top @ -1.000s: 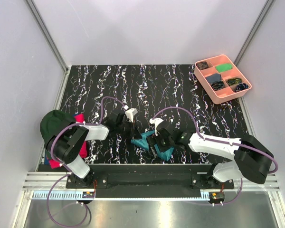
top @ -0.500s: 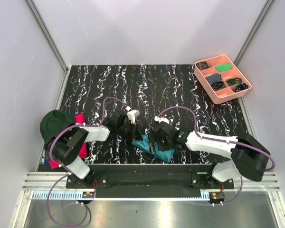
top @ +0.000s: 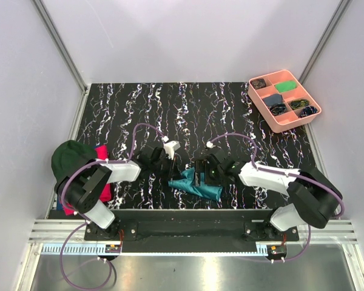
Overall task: Fold the napkin, place the utensils inside, and roll it up
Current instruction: Roll the napkin with the utensil
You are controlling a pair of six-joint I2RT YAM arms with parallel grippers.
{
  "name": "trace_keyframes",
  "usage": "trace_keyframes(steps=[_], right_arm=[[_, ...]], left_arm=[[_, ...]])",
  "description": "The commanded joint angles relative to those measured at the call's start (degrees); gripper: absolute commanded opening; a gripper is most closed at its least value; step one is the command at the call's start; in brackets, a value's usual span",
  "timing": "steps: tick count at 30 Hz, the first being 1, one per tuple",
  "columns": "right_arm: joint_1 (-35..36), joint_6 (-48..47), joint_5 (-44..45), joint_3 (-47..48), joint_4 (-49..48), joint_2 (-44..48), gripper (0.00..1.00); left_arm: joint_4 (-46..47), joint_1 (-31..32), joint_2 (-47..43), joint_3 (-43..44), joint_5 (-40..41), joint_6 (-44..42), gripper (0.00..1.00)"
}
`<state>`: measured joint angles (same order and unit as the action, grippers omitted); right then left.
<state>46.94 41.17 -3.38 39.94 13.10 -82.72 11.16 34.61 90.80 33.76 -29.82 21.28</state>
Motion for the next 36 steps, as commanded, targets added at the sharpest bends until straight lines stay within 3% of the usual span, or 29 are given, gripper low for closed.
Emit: trace_keyframes(steps=[1, 9, 16, 19, 25, 36], right_arm=[[-0.88, -6.69, -3.47, 1.09, -4.84, -4.98, 0.93], [-0.88, -15.15, -7.26, 4.71, -2.12, -3.6, 0.93], [-0.88, -19.19, -2.69, 2.33, 0.87, 9.22, 0.96], [-0.36, -20.42, -3.56, 3.03, 1.22, 10.47, 0.97], [8.06, -24.2, 3.11, 7.68, 3.51, 4.69, 0.97], [16.86, -31.23, 16.46, 14.46, 4.21, -6.05, 0.99]], left_arm=[[-1.93, 0.81, -1.33, 1.13, 1.69, -1.33, 0.09], [-7.02, 0.81, -1.51, 2.72, 5.56, -0.01, 0.08], [-9.93, 0.81, -2.38, 3.51, 6.53, 0.7, 0.08], [-10.54, 0.81, -2.91, 3.77, 6.88, 0.78, 0.08], [-10.98, 0.81, -2.83, 4.39, 7.15, 0.78, 0.08], [-12.83, 0.81, -2.65, 5.0, 7.06, 0.69, 0.08]])
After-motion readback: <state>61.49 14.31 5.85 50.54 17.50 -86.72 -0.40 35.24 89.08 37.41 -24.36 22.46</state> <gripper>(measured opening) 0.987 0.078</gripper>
